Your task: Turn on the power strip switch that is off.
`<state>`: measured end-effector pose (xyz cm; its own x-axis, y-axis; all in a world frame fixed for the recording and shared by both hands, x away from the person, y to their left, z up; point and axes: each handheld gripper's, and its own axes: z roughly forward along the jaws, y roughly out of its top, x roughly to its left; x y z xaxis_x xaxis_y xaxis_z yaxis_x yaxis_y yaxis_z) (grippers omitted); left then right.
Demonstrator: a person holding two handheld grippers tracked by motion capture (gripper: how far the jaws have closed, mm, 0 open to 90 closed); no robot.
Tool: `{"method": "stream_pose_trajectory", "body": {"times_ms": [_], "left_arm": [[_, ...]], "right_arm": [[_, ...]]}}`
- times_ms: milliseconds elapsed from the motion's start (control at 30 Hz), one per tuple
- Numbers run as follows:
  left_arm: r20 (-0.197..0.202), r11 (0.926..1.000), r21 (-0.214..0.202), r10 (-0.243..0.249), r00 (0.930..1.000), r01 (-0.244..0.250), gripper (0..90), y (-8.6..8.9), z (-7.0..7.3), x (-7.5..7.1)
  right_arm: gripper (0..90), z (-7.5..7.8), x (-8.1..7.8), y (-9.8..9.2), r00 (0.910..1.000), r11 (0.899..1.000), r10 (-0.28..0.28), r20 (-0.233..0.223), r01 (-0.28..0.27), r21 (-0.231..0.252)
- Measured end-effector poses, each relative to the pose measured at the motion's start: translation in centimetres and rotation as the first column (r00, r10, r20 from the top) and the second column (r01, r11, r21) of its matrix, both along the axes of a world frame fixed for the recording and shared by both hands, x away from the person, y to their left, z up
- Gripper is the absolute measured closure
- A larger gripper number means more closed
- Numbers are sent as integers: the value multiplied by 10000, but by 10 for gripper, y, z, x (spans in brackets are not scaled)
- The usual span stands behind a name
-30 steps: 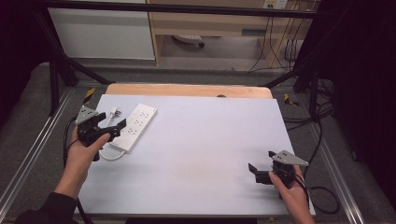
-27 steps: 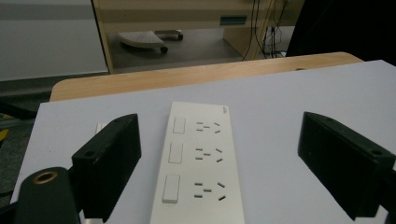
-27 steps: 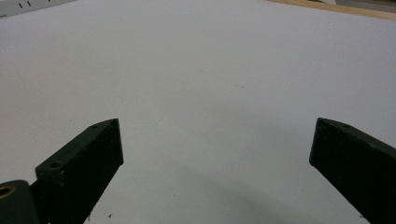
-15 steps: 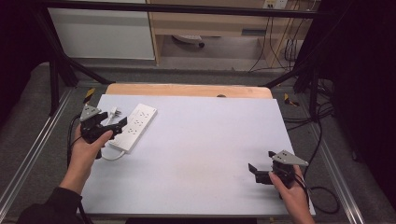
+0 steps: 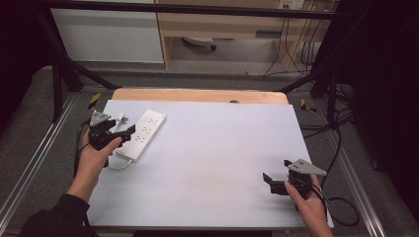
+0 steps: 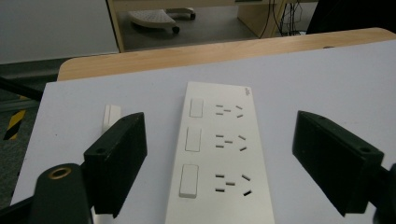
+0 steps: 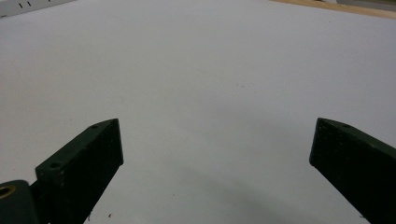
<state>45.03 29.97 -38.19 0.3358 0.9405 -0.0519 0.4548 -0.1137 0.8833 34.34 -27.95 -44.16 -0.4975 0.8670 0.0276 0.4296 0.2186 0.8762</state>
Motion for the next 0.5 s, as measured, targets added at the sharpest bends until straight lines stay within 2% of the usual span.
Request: {"method": "stream_pose_trajectory", "body": {"times_ms": [267,500], "left_arm": [[-147,9998,171,141,9998,-139,208,0,-6,5],[-368,9995,319,71,9993,-59,218,-2,-12,10]], "right_arm": [[32,0,0,0,10000,10000,-31,-16,31,6],[32,0,0,0,10000,10000,-29,-31,30,44]]}}
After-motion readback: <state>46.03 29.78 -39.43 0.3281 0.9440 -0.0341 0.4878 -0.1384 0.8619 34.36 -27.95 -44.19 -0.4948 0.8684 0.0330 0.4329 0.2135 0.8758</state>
